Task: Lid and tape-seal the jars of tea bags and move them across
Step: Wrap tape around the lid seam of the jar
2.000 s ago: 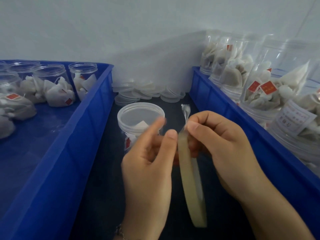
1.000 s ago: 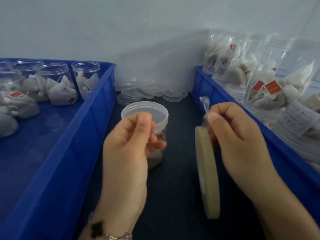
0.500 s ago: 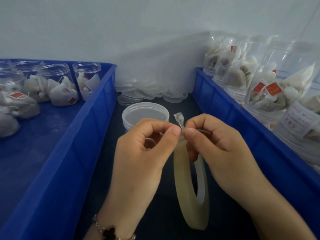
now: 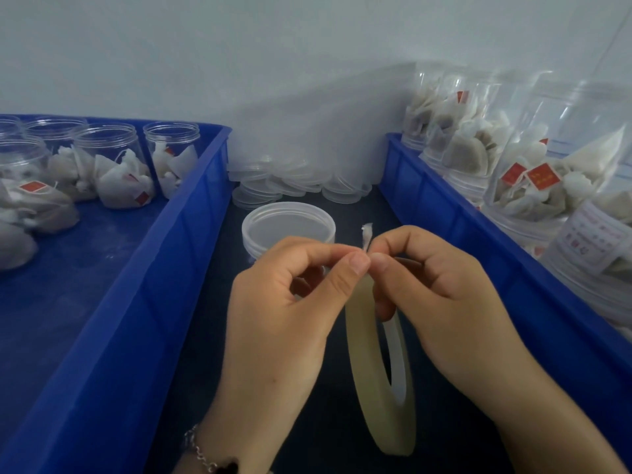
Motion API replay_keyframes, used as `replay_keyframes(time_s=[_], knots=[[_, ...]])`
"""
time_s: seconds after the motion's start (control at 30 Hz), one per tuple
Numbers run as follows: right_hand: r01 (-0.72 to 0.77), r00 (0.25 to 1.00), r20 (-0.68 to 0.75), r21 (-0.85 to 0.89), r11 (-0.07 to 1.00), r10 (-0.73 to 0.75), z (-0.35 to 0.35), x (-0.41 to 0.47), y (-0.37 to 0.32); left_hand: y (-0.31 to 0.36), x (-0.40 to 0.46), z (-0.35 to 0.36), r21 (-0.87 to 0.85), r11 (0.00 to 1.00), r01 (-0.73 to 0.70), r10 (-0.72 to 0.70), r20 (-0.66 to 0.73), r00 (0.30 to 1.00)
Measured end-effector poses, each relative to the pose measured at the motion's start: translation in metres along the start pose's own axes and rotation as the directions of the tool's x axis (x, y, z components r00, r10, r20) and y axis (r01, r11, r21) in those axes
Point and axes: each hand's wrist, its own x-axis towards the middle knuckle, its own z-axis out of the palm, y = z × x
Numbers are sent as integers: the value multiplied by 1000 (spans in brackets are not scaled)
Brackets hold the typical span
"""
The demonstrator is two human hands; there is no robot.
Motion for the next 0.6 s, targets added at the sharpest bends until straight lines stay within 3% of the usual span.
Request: replay_keyframes(time_s=[0.6], knots=[[6,993,-115,-78,997,-15,8,-2,5,2,-4,8,136,987,-81,81,4,997]])
